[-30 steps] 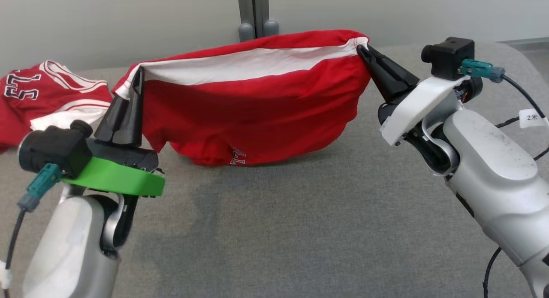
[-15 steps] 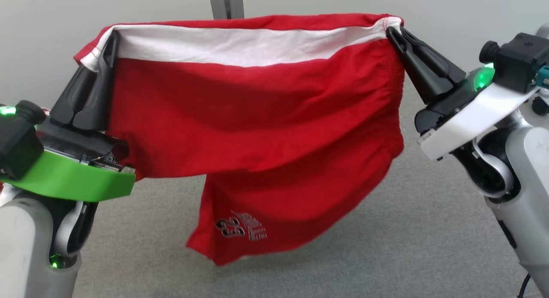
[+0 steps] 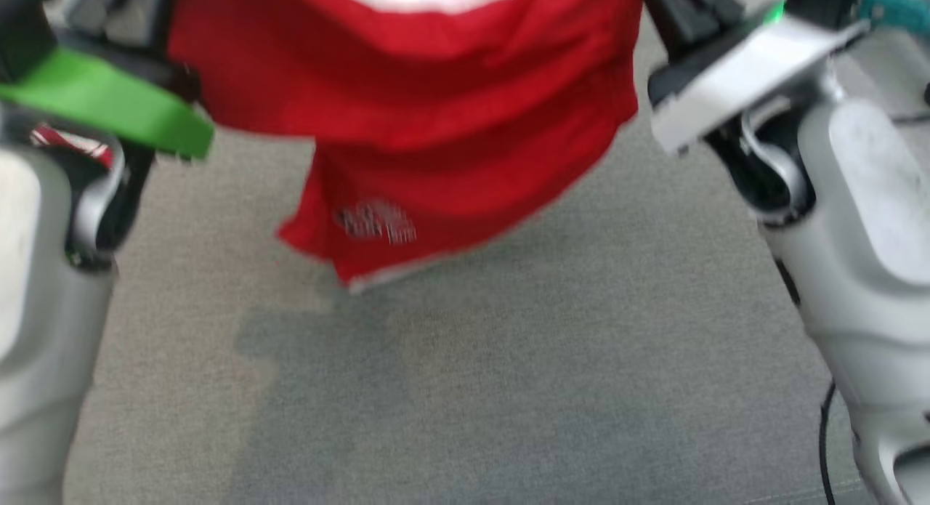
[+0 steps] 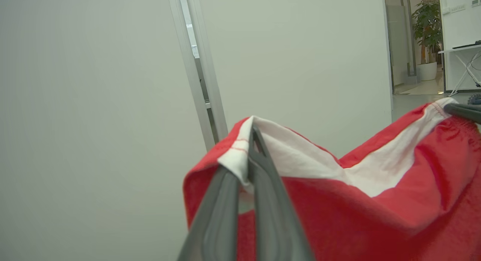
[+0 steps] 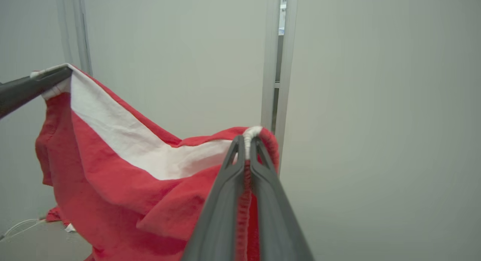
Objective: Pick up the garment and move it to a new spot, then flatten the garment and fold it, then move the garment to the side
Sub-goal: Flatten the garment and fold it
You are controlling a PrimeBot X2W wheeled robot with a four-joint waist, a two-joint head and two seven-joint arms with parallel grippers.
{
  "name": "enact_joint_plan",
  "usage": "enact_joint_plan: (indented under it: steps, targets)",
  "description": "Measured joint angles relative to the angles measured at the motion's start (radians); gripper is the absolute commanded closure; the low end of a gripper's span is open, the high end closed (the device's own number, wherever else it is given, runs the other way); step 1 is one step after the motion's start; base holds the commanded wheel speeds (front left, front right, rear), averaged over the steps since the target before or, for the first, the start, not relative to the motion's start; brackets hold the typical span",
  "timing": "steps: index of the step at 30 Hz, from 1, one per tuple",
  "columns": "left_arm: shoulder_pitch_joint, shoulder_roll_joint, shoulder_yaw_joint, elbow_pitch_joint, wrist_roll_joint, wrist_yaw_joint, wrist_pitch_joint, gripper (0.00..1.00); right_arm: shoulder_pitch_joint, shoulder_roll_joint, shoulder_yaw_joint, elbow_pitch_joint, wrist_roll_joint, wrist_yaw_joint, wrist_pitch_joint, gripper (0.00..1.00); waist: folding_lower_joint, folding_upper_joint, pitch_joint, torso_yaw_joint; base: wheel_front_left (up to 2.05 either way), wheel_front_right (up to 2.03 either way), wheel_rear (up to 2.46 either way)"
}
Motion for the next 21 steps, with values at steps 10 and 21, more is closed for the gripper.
enact_joint_plan:
  steps: [10, 21]
  targets:
    - [-0.377, -0.06, -0.113, 0.342, 0.007, -0.001, -0.253, 1.0, -0.331, 0.091, 0.023, 0.411, -0.081, 0.0, -0.267, 1.0, 0.0, 0.0, 0.164, 0.013, 0.0, 0.0, 0.0]
    - [-0.232, -0.064, -0.119, 0.327, -0.09, -0.001, -0.305, 1.0, -0.208, 0.096, 0.116, 0.467, -0.054, 0.0, -0.342, 1.0, 0.0001, 0.0, 0.29, 0.03, 0.0, 0.0, 0.0]
